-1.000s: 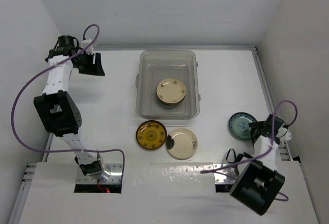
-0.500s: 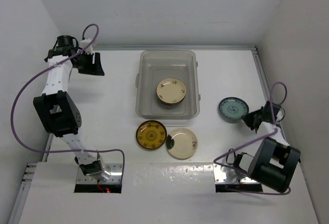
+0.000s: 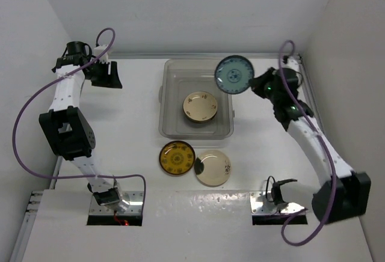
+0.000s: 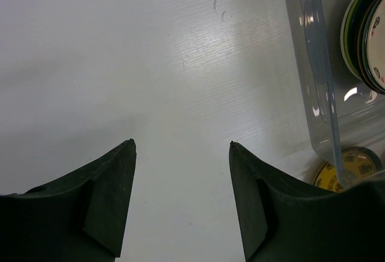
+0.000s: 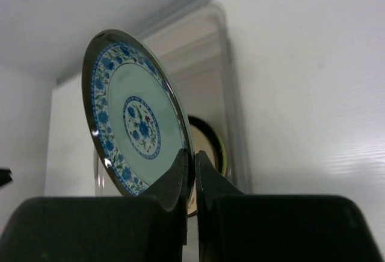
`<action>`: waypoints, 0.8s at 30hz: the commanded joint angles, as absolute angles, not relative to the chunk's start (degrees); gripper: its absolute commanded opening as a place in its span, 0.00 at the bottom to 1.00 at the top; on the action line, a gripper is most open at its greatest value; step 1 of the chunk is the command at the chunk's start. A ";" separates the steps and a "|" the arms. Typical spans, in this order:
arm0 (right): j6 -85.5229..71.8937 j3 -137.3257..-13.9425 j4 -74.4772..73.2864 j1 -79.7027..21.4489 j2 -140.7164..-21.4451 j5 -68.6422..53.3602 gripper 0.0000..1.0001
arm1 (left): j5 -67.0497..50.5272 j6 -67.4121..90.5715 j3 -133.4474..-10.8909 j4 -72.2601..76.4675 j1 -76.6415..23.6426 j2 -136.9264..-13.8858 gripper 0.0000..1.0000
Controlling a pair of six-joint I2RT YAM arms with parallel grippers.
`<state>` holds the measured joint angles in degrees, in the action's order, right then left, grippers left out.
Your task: Place the plates into the plastic bin on the countertop
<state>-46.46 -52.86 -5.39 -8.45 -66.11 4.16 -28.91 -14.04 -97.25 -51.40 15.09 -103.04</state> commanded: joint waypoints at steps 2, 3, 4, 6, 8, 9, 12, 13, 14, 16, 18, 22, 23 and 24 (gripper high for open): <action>-44.03 -58.44 -7.64 -15.29 -79.24 3.26 0.00 | -29.27 -13.27 -96.77 -51.06 15.56 -99.58 0.65; -44.29 -60.36 -7.91 -16.95 -82.67 1.86 0.00 | -29.27 -13.27 -96.16 -51.06 15.56 -98.80 0.65; -44.30 -62.21 -8.26 -17.40 -85.75 1.32 0.00 | -28.66 -13.27 -95.63 -51.06 15.56 -98.79 0.65; -43.60 -64.93 -8.43 -19.15 -89.89 0.27 0.00 | -28.13 -13.27 -95.10 -51.06 15.56 -98.17 0.65; -43.24 -68.28 -9.58 -19.86 -93.51 0.18 0.00 | -28.13 -13.27 -94.58 -51.06 15.56 -98.17 0.65; -42.98 -68.99 -10.28 -20.30 -96.73 0.26 0.00 | -28.13 -13.79 -94.57 -51.06 15.56 -98.17 0.65; -42.80 -70.84 -10.81 -20.65 -100.44 -2.02 0.00 | -28.13 -13.80 -94.05 -51.06 15.56 -97.65 0.65; -42.63 -71.71 -11.16 -20.74 -101.24 -2.80 0.07 | -28.13 -13.80 -94.04 -51.06 15.56 -97.65 0.65; -42.45 -72.24 -11.68 -20.83 -101.68 -3.42 0.13 | -28.13 -13.80 -94.04 -51.06 15.56 -97.65 0.65; -40.70 -74.17 -13.26 -21.79 -104.23 -4.39 0.38 | -28.13 -13.80 -94.04 -51.06 15.56 -97.65 0.65; -38.34 -77.50 -17.48 -22.58 -106.07 -4.48 0.55 | -28.13 -13.80 -94.04 -51.06 15.56 -97.65 0.65; -33.41 -79.54 -22.84 -25.13 -104.16 -0.72 0.75 | -28.13 -13.80 -94.57 -51.06 15.56 -97.65 0.65; -32.35 -79.02 -23.72 -25.40 -103.28 -0.18 0.76 | -28.13 -13.80 -94.57 -51.06 15.56 -97.65 0.65; -32.08 -77.80 -24.69 -25.75 -97.88 1.48 0.77 | -28.13 -13.80 -94.57 -51.06 15.56 -97.65 0.65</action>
